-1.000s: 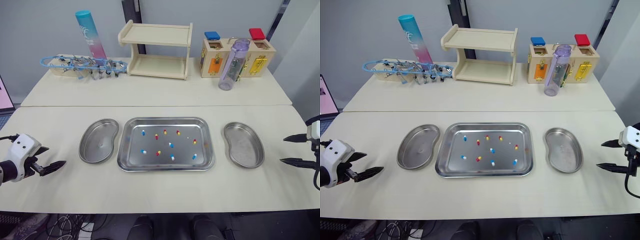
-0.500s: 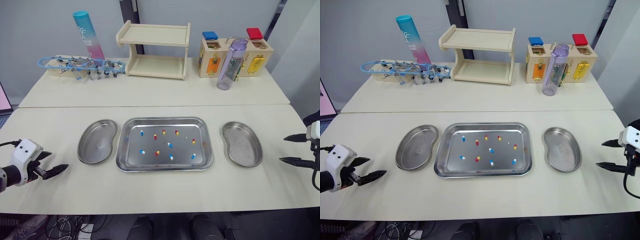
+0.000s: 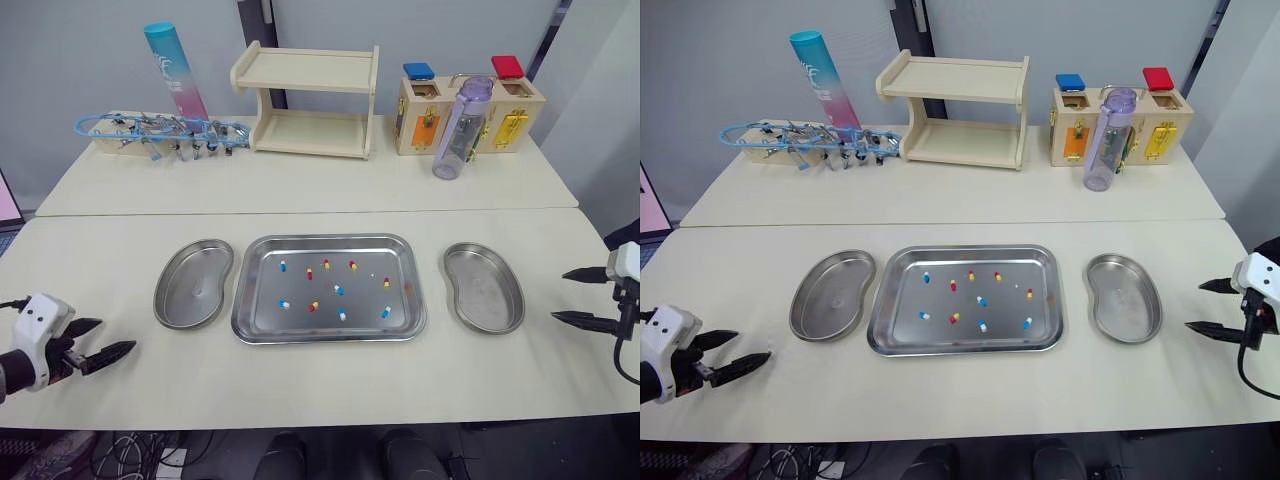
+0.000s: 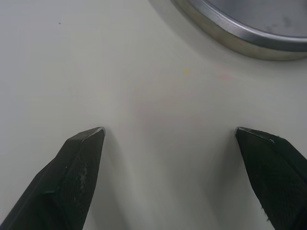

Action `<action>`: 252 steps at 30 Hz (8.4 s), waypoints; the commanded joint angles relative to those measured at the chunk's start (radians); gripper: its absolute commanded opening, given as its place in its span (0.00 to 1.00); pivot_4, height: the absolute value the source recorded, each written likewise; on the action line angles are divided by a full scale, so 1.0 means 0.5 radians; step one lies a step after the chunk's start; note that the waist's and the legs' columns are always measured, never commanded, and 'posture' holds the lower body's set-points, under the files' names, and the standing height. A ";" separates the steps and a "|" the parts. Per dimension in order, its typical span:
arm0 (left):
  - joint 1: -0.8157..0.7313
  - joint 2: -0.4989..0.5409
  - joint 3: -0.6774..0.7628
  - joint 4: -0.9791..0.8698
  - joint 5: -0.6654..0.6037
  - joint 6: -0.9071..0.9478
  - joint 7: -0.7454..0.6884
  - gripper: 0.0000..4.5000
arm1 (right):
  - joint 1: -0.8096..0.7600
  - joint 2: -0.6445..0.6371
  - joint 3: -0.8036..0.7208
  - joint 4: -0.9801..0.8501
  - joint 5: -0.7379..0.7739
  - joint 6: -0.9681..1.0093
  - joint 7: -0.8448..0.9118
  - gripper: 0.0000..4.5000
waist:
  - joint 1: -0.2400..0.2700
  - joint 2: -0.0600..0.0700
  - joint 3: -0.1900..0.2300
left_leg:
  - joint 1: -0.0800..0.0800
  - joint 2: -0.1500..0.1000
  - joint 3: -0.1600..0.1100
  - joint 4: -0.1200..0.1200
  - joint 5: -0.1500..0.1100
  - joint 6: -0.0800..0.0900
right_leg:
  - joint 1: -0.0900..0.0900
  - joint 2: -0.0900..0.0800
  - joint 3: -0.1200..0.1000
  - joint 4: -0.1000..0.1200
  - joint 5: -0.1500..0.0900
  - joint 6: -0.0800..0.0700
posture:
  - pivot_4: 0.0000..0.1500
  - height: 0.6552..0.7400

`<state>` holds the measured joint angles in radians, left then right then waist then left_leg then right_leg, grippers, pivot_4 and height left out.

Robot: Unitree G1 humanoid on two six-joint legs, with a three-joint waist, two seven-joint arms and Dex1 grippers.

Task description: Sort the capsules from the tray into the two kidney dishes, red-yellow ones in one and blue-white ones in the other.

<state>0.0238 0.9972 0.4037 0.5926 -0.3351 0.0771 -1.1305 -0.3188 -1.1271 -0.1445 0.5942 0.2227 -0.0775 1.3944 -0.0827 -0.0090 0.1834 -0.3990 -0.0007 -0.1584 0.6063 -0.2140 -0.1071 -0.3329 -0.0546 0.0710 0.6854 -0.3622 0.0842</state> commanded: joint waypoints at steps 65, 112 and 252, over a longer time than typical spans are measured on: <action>0.790 -0.971 -0.191 -1.998 -0.452 0.048 0.496 1.00 | -0.964 2.021 1.495 -0.790 -0.493 1.232 -1.262 0.74 | 0.051 -0.011 -0.006 | -0.001 0.000 -0.006 0.002 -0.001 0.001 | -0.007 0.001 -0.003 -0.005 0.001 -0.001 | 1.00 1.00; 0.323 -0.952 -0.502 -1.715 -0.683 -0.245 -0.412 1.00 | 0.642 0.701 -0.216 -2.220 -0.396 1.711 -1.316 0.00 | 0.084 -0.012 -0.004 | -0.004 0.000 -0.002 -0.001 -0.001 0.001 | 0.001 0.000 -0.002 -0.010 0.001 -0.001 | 1.00 1.00; 0.697 -1.037 -0.318 -2.044 -0.286 0.057 0.788 1.00 | -1.293 2.501 1.095 0.318 -0.590 0.800 -1.742 0.60 | 0.034 -0.024 0.005 | -0.001 0.002 -0.004 -0.002 -0.001 0.000 | -0.017 0.002 -0.002 0.000 0.001 -0.003 | 1.00 1.00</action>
<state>0.3735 0.4753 0.2428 -0.3913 -0.4798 0.1044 -0.7460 -0.9492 0.1104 0.4139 0.7525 -0.0615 0.3370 0.5231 -0.0659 -0.0212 0.1860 -0.3997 0.0001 -0.1606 0.6055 -0.2144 -0.1072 -0.3415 -0.0535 0.0701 0.6863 -0.3618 0.0828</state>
